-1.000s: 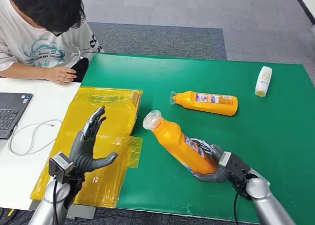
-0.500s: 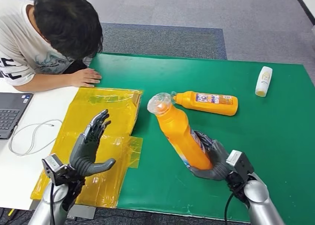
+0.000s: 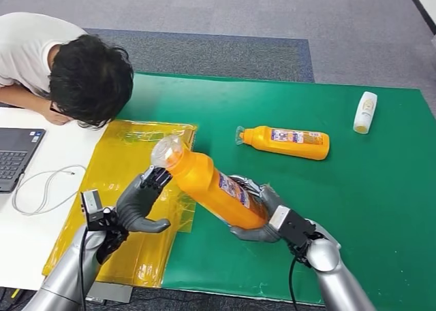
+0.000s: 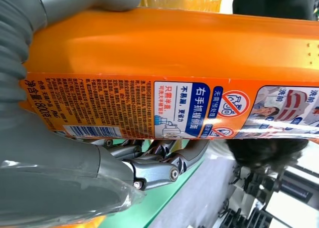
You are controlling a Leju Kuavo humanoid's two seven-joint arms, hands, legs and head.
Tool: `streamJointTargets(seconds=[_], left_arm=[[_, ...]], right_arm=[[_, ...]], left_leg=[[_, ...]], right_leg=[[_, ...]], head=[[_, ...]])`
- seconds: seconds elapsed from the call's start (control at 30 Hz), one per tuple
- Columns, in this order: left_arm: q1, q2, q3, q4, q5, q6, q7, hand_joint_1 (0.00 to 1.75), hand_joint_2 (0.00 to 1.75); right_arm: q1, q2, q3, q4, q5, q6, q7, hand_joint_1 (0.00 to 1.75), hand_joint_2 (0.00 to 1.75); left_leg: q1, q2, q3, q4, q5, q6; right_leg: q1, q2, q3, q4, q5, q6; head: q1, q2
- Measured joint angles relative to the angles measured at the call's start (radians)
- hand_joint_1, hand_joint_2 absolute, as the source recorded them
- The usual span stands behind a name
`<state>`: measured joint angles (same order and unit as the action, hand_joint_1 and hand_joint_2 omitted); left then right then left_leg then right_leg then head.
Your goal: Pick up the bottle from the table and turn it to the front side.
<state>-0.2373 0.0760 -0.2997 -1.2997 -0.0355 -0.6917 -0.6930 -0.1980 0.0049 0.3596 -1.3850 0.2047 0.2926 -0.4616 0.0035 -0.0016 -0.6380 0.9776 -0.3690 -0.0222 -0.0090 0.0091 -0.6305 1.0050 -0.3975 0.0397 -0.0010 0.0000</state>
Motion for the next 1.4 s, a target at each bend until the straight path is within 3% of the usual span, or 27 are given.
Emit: streamJointTargets(seconds=[0.33, 0.83, 1.4], left_arm=[[-0.065, 0.017, -0.044, 0.048, 0.059, -0.022, 0.027, 0.00, 1.75], [-0.077, 0.005, -0.059, 0.058, 0.150, -0.029, 0.081, 0.00, 1.75], [-0.086, -0.083, -0.082, 0.054, 0.206, -0.016, 0.125, 0.00, 1.75]], right_arm=[[-0.011, 0.028, 0.064, 0.011, 0.034, -0.052, -0.004, 1.75, 1.75], [-0.003, 0.084, 0.114, 0.008, 0.260, -0.257, 0.029, 1.75, 1.75], [0.006, 0.115, 0.116, 0.003, 0.251, -0.224, 0.031, 1.75, 1.75]], left_leg=[[0.000, 0.000, 0.000, 0.000, 0.000, 0.000], [0.000, 0.000, 0.000, 0.000, 0.000, 0.000], [0.000, 0.000, 0.000, 0.000, 0.000, 0.000]], right_leg=[[0.000, 0.000, 0.000, 0.000, 0.000, 0.000], [0.000, 0.000, -0.001, 0.000, 0.000, 0.000], [0.000, 0.000, -0.001, 0.000, 0.000, 0.000]], head=[[0.000, 0.000], [0.000, 0.000], [0.000, 0.000]])
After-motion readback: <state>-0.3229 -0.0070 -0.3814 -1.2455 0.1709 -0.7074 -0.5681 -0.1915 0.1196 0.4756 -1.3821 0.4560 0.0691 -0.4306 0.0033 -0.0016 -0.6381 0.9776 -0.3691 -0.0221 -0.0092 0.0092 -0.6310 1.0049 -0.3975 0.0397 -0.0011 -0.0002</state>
